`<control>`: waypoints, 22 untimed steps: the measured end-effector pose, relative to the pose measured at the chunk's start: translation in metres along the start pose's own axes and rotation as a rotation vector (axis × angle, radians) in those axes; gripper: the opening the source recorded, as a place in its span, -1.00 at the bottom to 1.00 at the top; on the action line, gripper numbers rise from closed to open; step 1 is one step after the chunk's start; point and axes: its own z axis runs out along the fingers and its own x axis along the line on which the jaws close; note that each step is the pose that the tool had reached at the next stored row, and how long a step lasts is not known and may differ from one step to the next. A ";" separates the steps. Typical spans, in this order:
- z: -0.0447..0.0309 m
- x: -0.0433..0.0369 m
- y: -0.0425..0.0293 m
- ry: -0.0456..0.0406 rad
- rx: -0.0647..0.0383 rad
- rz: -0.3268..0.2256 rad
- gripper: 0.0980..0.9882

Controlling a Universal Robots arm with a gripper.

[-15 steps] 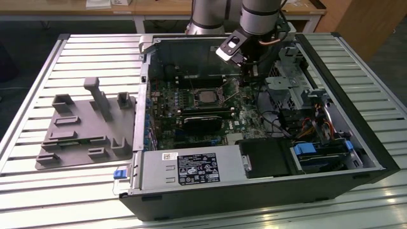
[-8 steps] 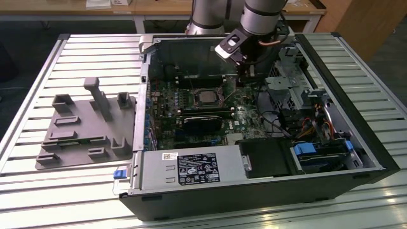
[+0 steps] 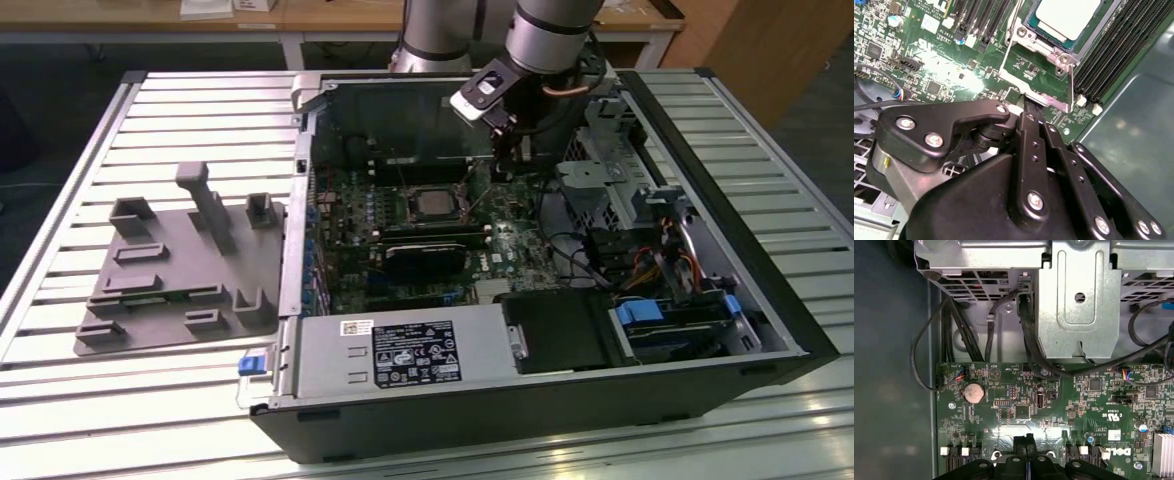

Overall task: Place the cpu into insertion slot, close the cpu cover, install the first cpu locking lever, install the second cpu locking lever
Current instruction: 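Close the cpu cover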

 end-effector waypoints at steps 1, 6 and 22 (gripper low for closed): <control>0.0000 0.0000 0.0000 0.0000 0.000 0.000 -0.98; 0.0007 -0.0001 -0.0075 0.0002 -0.006 0.000 -0.98; 0.0039 -0.0001 -0.0407 0.0005 -0.031 0.000 -0.98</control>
